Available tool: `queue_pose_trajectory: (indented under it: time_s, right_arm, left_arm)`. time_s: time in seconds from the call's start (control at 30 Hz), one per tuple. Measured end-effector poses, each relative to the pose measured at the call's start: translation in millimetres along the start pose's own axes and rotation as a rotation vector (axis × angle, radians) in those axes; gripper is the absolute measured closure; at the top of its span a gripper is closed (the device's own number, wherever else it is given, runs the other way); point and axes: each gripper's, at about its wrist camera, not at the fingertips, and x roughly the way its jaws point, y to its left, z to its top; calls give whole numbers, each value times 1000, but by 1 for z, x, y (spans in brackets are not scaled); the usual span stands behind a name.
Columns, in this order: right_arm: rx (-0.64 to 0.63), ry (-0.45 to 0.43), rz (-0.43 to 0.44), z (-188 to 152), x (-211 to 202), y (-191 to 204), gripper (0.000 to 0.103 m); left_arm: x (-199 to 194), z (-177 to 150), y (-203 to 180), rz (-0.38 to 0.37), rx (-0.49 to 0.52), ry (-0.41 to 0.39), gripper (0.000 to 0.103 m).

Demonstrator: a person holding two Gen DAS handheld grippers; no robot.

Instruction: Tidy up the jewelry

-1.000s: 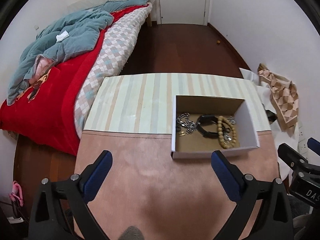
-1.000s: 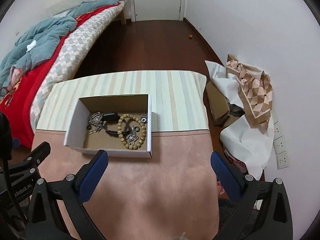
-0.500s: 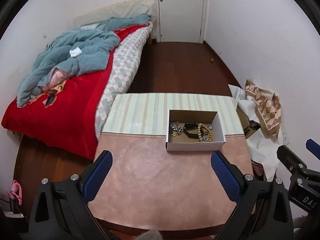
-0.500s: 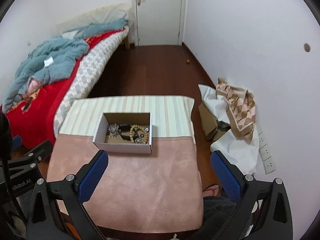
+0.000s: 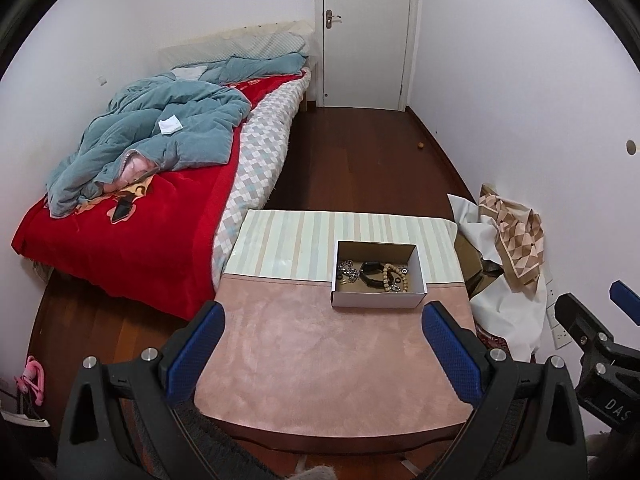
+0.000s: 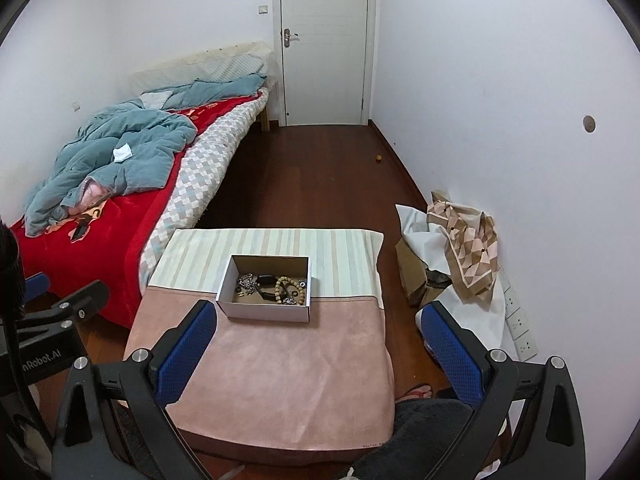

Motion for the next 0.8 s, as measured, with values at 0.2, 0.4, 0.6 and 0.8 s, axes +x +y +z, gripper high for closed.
queue_pose_trajectory:
  time_s: [0.2, 0.4, 0.6, 0.8]
  right_arm:
    - [3, 21, 12, 0, -4, 1, 0]
    - [-6, 43, 9, 0, 12, 1, 0]
    - [-9, 51, -8, 6, 40, 3, 0]
    - [-5, 68, -32, 16, 75, 3, 0]
  left_arm:
    - [-3, -2, 2, -8, -13, 27, 2]
    - [10, -2, -3, 9, -4, 37, 2]
    - [34, 3, -10, 21, 18, 21, 2]
    - [65, 12, -10, 46, 5, 30, 1]
